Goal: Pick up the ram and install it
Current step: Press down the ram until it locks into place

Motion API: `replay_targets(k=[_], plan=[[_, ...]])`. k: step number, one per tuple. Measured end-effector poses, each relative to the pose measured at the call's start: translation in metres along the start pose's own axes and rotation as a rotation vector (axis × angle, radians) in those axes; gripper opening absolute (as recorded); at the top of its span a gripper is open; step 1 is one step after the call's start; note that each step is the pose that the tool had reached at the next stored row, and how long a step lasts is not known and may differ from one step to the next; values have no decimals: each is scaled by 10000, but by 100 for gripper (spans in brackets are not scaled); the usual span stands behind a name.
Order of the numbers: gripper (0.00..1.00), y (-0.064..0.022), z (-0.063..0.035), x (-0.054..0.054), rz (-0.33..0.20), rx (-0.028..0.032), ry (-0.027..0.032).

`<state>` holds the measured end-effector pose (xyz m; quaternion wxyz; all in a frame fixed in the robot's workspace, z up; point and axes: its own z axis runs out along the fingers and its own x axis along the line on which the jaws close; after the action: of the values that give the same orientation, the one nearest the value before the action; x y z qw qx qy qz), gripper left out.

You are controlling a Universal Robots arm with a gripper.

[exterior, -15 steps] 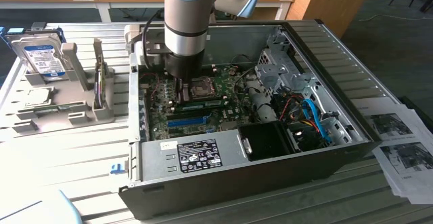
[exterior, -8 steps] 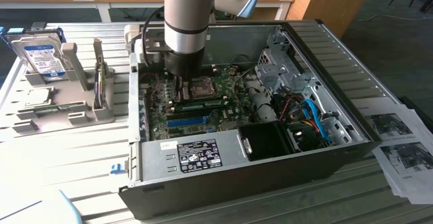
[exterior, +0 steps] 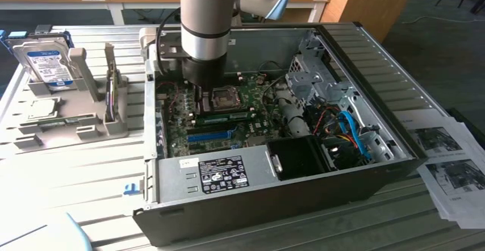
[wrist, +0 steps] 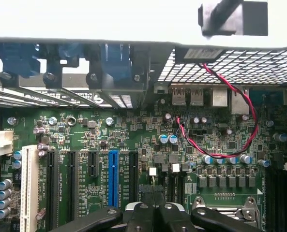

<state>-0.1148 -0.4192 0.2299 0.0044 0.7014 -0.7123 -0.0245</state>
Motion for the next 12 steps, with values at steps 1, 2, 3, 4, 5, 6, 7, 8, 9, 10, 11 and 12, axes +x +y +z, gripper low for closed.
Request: replay_targets(k=[1,2,3,4,5,6,7,8,9,10,11,12], plan=[[9,0,0,0,0,0,0],[9,0,0,0,0,0,1],[9,0,0,1,-1,0,0],[9,1,4,1,0,1,0],[9,0,10,1,0,0,0],[9,0,15,1,1,0,1],[9,0,20,1,0,1,1],[9,0,24,1,0,0,2],[9,0,28,1,0,0,1],[9,-1,32,1,0,0,1],[9,-1,33,2,0,-1,2],[9,-1,33,2,0,-1,2]])
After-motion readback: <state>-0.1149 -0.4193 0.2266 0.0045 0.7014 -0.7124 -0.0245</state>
